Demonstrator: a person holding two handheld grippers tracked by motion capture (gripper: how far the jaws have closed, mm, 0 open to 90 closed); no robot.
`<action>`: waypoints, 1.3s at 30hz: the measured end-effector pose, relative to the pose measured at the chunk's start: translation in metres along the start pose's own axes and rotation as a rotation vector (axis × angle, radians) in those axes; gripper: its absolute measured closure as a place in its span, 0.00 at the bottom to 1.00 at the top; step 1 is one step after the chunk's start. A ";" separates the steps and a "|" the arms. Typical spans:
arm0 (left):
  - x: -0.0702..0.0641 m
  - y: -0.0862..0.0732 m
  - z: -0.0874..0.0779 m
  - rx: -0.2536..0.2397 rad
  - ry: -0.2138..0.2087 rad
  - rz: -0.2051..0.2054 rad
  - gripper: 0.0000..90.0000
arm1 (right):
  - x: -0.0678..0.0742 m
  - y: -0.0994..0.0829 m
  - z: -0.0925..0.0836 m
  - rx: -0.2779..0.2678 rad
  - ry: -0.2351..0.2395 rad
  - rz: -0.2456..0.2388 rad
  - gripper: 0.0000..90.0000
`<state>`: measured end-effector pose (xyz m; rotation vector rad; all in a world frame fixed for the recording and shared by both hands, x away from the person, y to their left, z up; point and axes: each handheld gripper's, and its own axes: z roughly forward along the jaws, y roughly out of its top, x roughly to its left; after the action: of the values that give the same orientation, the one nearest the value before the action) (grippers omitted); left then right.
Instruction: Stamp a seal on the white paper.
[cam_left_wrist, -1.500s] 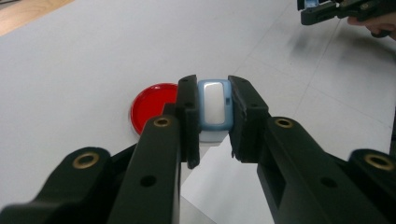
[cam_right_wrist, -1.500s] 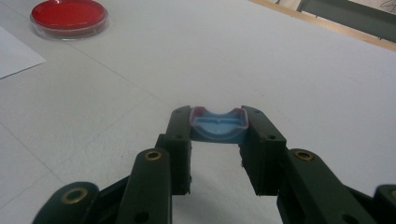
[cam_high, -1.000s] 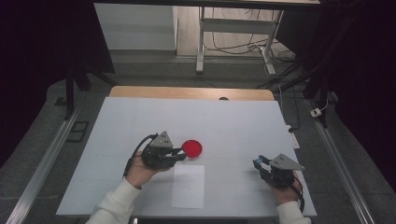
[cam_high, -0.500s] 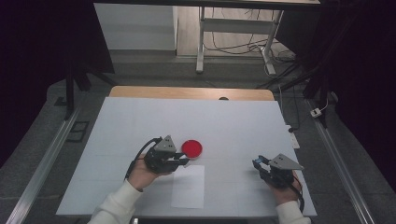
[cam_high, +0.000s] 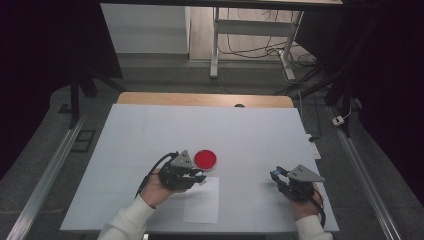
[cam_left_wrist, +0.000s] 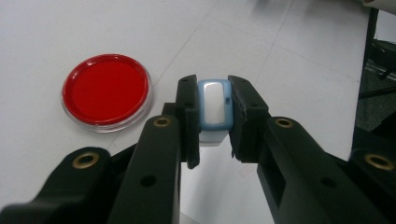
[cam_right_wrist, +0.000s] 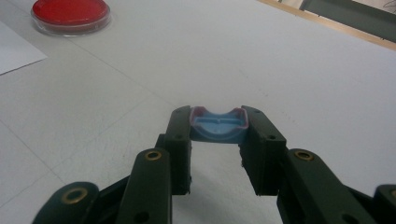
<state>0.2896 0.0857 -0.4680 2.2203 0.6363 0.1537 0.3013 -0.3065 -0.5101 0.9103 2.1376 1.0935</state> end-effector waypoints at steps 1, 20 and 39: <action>-0.001 0.000 0.000 0.002 0.001 -0.001 0.83 | 0.000 0.000 0.000 0.003 -0.002 -0.002 0.72; -0.013 -0.009 0.006 0.028 -0.004 0.010 0.83 | 0.001 0.000 0.002 0.001 0.001 -0.004 0.72; -0.015 -0.018 0.018 0.078 -0.003 0.025 0.83 | 0.001 0.000 0.002 0.005 0.003 -0.008 0.72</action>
<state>0.2754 0.0756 -0.4918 2.3040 0.6232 0.1404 0.3023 -0.3046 -0.5111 0.9023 2.1455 1.0860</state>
